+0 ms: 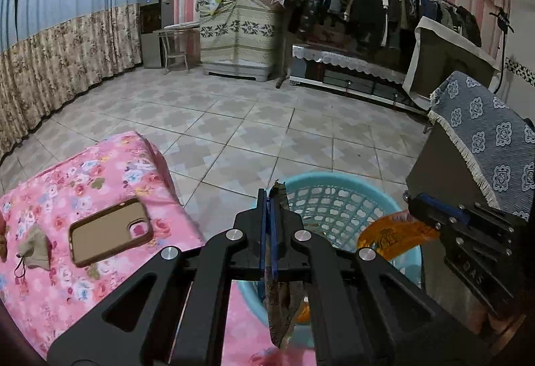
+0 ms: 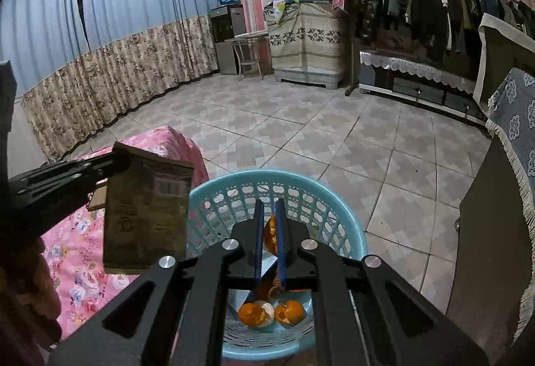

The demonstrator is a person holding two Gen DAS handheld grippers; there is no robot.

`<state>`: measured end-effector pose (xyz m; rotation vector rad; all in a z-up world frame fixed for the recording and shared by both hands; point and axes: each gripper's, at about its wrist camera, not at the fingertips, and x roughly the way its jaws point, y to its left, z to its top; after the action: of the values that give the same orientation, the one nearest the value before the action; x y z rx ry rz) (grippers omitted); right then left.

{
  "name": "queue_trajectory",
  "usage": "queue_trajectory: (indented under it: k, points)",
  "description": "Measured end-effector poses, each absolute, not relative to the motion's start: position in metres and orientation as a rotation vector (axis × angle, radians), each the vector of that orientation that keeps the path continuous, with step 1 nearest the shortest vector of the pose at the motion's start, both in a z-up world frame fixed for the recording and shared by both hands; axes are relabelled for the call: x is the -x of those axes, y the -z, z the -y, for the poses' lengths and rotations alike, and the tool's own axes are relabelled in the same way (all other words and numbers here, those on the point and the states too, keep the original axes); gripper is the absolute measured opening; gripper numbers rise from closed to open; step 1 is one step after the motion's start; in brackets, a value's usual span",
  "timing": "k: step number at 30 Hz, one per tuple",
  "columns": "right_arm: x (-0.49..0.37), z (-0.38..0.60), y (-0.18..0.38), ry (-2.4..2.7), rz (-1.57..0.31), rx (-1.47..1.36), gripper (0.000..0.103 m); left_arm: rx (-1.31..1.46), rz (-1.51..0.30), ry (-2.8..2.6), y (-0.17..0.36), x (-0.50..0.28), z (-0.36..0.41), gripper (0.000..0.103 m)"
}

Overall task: Collect trash
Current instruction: 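Carry wrapper and orange bag to the blue basket and release both, then move both tools back over the mat toward the brown paper and mask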

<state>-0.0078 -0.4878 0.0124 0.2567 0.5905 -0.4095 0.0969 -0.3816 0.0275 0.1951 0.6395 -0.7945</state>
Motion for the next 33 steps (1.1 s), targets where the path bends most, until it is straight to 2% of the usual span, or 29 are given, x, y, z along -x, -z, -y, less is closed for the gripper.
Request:
queue_trajectory:
  k: [1, 2, 3, 4, 5, 6, 14, 20, 22, 23, 24, 29, 33]
  points:
    - [0.008, 0.489, -0.011, 0.411, -0.593, -0.259, 0.007, -0.205, -0.646, 0.793, -0.026, -0.098, 0.385, 0.016]
    - [0.008, 0.489, -0.010, 0.412, -0.595, -0.260, 0.007, -0.211, -0.647, 0.784, -0.025, -0.099, 0.386, 0.037]
    - [0.007, 0.489, -0.007, 0.413, -0.598, -0.262, 0.007, -0.216, -0.632, 0.758, -0.025, -0.099, 0.385, 0.048]
    - [0.008, 0.489, -0.007, 0.414, -0.600, -0.262, 0.007, -0.217, -0.617, 0.740, -0.026, -0.099, 0.384, 0.065]
    - [0.009, 0.489, -0.006, 0.415, -0.602, -0.262, 0.007, -0.218, -0.598, 0.720, -0.028, -0.098, 0.381, 0.076]
    - [0.008, 0.489, -0.004, 0.415, -0.605, -0.263, 0.007, -0.216, -0.583, 0.698, -0.030, -0.099, 0.376, 0.079]
    - [0.001, 0.483, 0.003, 0.413, -0.605, -0.266, 0.008, -0.221, -0.536, 0.586, -0.042, -0.104, 0.322, 0.096]
    - [-0.014, 0.482, 0.006, 0.423, -0.631, -0.258, 0.011, -0.240, -0.510, 0.489, -0.047, -0.105, 0.265, 0.098]
    - [-0.016, 0.481, 0.007, 0.445, -0.635, -0.248, 0.043, -0.228, -0.519, 0.458, -0.048, -0.109, 0.243, 0.098]
    - [-0.015, 0.481, 0.006, 0.461, -0.630, -0.243, 0.075, -0.222, -0.520, 0.442, -0.048, -0.111, 0.229, 0.098]
    - [-0.013, 0.479, 0.007, 0.476, -0.614, -0.237, 0.080, -0.222, -0.520, 0.428, -0.048, -0.112, 0.221, 0.098]
    - [-0.013, 0.472, 0.012, 0.484, -0.630, -0.231, 0.081, -0.220, -0.527, 0.352, -0.049, -0.119, 0.168, 0.098]
    - [-0.016, 0.442, -0.003, 0.441, -0.577, -0.193, 0.087, -0.209, -0.521, 0.275, -0.050, -0.118, 0.120, 0.098]
